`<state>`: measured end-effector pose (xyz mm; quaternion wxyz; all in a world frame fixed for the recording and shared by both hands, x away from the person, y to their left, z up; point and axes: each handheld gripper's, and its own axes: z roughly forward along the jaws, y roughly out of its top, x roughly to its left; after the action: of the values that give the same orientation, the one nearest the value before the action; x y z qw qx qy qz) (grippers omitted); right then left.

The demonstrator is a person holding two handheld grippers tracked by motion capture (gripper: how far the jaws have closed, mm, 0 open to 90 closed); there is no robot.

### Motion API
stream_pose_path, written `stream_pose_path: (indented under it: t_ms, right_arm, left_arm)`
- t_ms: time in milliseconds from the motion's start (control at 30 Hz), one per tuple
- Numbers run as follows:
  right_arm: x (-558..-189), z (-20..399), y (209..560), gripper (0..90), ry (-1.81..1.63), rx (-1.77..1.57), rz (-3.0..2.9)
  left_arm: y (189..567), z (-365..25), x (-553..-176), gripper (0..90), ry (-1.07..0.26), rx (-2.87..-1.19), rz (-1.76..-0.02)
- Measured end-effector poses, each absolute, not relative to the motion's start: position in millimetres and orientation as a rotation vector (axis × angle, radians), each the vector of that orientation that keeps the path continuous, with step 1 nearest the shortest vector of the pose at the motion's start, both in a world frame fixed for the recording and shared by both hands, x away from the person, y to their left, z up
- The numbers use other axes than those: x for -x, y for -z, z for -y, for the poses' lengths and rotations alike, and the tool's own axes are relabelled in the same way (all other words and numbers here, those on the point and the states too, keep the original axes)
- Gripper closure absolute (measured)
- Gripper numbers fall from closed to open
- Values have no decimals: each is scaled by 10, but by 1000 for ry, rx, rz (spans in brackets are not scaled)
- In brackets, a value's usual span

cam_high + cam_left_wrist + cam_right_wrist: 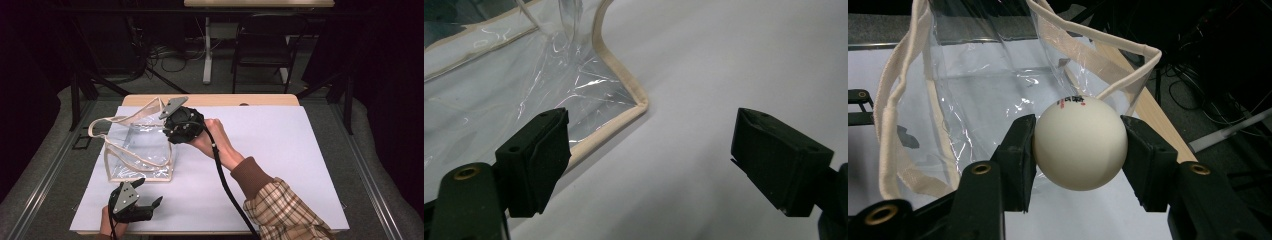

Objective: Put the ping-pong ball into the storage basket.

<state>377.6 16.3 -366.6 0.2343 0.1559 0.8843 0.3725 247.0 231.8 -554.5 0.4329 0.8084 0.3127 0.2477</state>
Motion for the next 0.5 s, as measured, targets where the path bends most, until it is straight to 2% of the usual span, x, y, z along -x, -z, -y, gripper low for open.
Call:
stream_pose_path:
  t_ms: [500]
  right_arm:
    - [-3747,-251,3657,506,-1044,-416,-2427]
  left_arm:
    - [5546,-2318,-2470,163,-618,-2015,-779]
